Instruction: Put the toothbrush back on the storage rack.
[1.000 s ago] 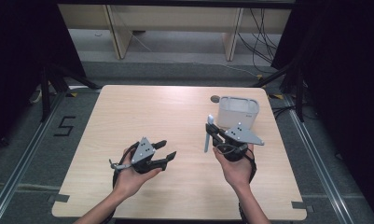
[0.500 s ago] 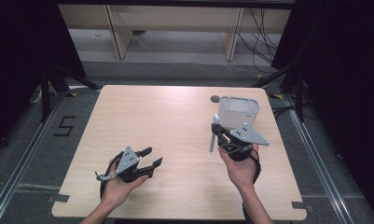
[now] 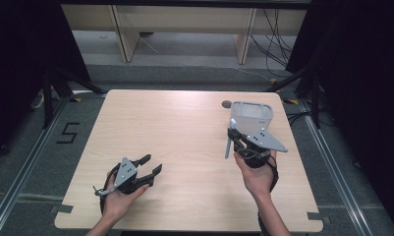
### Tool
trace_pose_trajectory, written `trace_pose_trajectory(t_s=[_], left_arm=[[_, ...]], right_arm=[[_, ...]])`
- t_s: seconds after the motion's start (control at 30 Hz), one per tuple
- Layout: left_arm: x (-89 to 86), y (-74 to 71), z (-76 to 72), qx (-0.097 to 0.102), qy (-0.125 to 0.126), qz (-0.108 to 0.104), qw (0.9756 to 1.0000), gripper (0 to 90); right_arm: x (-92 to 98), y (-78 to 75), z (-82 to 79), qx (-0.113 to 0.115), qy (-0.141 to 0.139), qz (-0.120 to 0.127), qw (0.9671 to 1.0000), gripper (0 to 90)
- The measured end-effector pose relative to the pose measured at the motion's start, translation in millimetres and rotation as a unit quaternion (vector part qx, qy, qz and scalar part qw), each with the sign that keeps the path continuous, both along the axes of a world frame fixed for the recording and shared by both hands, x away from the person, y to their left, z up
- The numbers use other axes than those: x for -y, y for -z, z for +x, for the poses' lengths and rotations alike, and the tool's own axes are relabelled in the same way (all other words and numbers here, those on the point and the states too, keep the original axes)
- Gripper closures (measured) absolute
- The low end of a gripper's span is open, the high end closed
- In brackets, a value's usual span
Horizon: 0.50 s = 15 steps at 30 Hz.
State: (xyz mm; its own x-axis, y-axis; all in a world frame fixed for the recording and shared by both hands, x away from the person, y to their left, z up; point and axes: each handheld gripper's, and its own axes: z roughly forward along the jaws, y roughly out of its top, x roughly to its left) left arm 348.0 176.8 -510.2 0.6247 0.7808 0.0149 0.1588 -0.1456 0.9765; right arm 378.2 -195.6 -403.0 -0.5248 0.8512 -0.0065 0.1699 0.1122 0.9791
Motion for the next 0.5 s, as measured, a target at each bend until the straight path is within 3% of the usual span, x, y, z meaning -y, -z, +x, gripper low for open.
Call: trace_pose_trajectory(t_s=[0.03, 0.13, 0.3, 0.33, 0.4, 0.5], left_arm=[[-0.2, 0.6, 0.3, -0.001, -0.001, 0.001, 1.0000, 42.4], [-0.3, 3.6, 1.3, -0.001, -0.003, 0.001, 1.0000, 42.1], [0.3, 8.7, 2.9, 0.009, -0.002, -0.004, 0.9999, 42.0], [0.3, 9.1, 2.8, 0.009, -0.002, -0.004, 0.9999, 41.8], [-0.3, 9.5, 2.1, 0.004, -0.005, 0.001, 1.0000, 41.3], [0.3, 12.1, 3.2, 0.007, -0.003, -0.008, 0.9999, 41.0]], right_arm=[[0.5, -0.1, -0.2, -0.008, 0.001, 0.007, 0.9999, 84.7], [4.7, -0.6, 2.9, 0.007, 0.009, 0.000, 0.9999, 84.7], [8.8, -2.3, 4.1, -0.006, 0.015, 0.008, 0.9998, 84.7], [11.2, -2.7, 5.5, 0.005, 0.019, -0.001, 0.9998, 84.7], [13.2, -3.2, 6.9, 0.007, 0.021, 0.000, 0.9998, 84.7], [14.9, -4.2, 7.3, -0.001, 0.028, 0.009, 0.9996, 84.7]])
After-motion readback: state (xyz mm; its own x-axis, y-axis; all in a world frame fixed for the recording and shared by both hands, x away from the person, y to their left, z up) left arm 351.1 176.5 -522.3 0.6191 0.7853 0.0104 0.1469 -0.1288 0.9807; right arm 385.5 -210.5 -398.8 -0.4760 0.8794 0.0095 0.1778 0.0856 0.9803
